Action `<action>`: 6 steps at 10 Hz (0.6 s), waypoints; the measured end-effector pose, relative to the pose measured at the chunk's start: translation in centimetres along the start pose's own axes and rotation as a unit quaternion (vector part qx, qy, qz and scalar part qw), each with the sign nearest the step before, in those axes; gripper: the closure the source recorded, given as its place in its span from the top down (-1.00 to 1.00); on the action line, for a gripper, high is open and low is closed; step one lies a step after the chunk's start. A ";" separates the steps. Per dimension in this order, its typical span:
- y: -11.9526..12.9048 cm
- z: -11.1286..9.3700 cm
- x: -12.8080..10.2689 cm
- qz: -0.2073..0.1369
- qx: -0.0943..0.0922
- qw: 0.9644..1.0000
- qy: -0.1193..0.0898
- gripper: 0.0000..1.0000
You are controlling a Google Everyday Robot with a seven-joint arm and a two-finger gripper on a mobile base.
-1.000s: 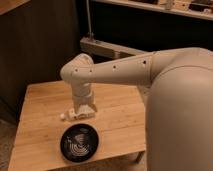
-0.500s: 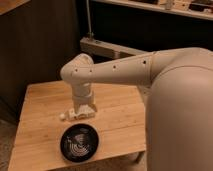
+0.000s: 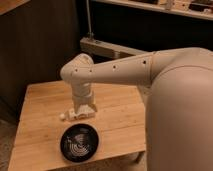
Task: Place the bottle in the ceramic bowl
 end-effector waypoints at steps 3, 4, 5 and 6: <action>-0.9 -0.3 -1.8 -0.079 -0.002 0.996 -0.037 0.30; -1.6 -0.5 -2.5 -0.139 -0.005 0.989 -0.059 0.30; -1.9 -0.9 -3.0 -0.211 -0.009 0.974 -0.079 0.30; -1.9 -1.1 -3.2 -0.259 -0.013 0.962 -0.089 0.30</action>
